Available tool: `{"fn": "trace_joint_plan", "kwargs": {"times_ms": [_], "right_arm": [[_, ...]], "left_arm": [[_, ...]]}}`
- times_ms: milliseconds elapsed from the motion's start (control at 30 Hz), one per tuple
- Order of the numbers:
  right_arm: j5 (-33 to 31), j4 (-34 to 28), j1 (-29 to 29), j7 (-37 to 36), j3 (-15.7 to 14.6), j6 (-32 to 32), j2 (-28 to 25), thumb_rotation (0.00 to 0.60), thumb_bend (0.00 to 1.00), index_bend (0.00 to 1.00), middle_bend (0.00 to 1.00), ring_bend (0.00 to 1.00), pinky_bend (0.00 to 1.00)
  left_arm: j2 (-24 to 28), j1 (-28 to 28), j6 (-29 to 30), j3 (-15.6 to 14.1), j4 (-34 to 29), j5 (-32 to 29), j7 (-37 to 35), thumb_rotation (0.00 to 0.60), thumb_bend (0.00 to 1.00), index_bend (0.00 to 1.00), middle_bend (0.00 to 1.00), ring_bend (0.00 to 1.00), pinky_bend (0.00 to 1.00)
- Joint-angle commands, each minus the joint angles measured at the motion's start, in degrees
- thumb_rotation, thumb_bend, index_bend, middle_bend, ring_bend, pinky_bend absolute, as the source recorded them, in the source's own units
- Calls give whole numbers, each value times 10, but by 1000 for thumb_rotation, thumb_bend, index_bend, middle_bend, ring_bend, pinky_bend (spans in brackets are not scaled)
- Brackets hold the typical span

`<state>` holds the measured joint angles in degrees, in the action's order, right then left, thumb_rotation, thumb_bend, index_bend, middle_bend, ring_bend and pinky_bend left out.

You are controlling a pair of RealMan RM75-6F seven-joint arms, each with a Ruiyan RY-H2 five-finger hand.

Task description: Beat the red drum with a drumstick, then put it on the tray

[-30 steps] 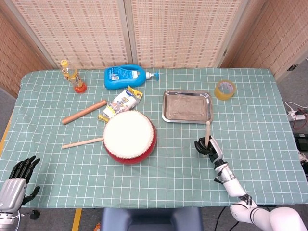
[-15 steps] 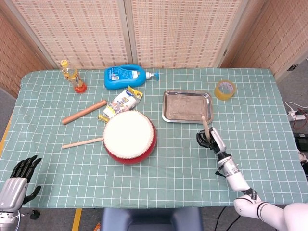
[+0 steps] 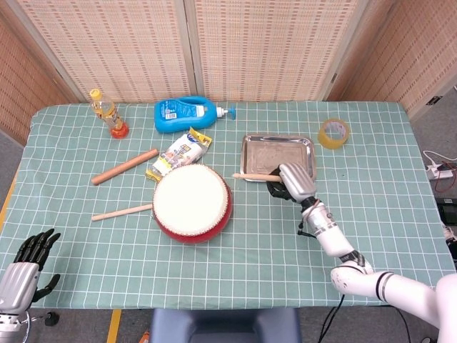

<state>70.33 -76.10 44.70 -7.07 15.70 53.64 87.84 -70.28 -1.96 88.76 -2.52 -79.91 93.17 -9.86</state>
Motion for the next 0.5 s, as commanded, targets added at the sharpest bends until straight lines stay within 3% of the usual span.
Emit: {"fn": "trace_joint_plan", "kwargs": {"times_ms": [33, 367, 500], "right_arm": [[-107, -9, 101, 228, 27, -43, 30, 600, 789, 1000, 1000, 1000, 1000], [-189, 71, 190, 408, 33, -26, 130, 600, 788, 1000, 1000, 1000, 1000], [-184, 117, 214, 483, 8, -16, 157, 600, 788, 1000, 1000, 1000, 1000]], "left_arm": [[0, 0, 4, 0, 3, 3, -3, 600, 275, 82, 0, 0, 0], [-2, 0, 5, -2, 10, 5, -10, 600, 277, 82, 0, 0, 0], [-3, 2, 6, -3, 15, 3, -15, 600, 274, 82, 0, 0, 0]]}}
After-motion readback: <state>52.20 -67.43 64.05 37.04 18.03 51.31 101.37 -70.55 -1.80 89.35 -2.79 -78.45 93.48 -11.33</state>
